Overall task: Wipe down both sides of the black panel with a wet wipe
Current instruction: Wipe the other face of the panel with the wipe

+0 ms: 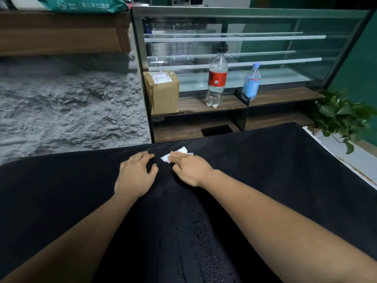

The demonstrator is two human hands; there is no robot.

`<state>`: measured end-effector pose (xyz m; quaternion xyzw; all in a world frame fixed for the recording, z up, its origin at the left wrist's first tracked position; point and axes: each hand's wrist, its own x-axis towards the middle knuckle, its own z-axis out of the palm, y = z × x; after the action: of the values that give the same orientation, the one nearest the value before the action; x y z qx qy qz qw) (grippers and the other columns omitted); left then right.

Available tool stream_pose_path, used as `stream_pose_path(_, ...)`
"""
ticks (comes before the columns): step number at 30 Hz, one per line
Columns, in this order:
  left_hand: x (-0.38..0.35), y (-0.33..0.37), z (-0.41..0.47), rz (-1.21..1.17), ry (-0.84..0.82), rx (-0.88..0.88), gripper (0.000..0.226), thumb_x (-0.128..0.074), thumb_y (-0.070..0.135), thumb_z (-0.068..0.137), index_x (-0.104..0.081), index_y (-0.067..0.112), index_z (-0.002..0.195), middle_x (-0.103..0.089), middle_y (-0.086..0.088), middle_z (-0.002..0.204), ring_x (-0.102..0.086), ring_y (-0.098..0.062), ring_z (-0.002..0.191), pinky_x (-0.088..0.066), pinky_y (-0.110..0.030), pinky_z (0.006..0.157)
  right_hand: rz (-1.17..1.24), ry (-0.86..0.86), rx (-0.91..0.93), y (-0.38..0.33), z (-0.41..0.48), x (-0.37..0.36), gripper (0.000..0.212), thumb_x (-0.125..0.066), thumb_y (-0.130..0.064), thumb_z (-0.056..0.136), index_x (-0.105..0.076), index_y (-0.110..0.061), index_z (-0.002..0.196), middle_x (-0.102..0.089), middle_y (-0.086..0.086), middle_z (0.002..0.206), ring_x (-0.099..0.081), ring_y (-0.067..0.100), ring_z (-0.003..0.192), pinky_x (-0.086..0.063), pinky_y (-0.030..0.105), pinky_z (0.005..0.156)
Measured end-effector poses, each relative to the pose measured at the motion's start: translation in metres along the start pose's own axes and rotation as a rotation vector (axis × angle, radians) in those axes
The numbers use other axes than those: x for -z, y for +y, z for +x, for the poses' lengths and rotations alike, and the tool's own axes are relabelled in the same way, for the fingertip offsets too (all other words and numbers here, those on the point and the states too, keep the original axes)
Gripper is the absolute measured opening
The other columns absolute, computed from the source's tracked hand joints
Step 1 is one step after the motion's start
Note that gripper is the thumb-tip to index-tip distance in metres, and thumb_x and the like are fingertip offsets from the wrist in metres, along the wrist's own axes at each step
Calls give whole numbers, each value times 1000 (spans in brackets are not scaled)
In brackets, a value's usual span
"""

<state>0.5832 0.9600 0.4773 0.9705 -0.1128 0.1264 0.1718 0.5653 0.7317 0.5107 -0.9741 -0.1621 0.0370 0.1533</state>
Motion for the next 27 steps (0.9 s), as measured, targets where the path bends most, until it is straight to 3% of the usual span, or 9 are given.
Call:
stream_pose_path(10, 4, 3, -2, -20, -13, 1, 48, -47, 50, 103, -57, 33, 147, -50, 11, 156, -40, -12, 146, -29, -43, 122, 58, 50, -158, 59, -34, 15, 53, -34, -33, 106, -44, -38, 157, -26, -19, 169, -22, 5, 156, -24, 36, 127)
stream_pose_path(19, 4, 2, -2, -26, -13, 6, 48, -46, 50, 103, -56, 33, 147, -49, 12, 156, -39, -11, 146, -27, -42, 123, 13, 84, -334, 109, -64, 37, 52, -33, -34, 107, -42, -40, 158, -25, -17, 170, -26, 13, 157, -25, 39, 127)
stream_pose_path(23, 3, 2, -2, -32, -10, 5, 48, -46, 50, 103, -56, 33, 147, -50, 12, 155, -40, -11, 146, -26, -41, 123, -39, 105, -403, 112, -69, 35, 52, -31, -35, 107, -40, -35, 158, -23, -13, 172, -25, 15, 157, -31, 40, 121)
stream_pose_path(27, 3, 2, -2, -26, -14, 7, 49, -46, 50, 102, -57, 33, 147, -50, 12, 155, -40, -11, 145, -27, -41, 122, -46, 146, -490, 89, -63, 20, 56, -28, -38, 106, -38, -20, 158, -22, -2, 173, -17, 15, 159, -34, 44, 119)
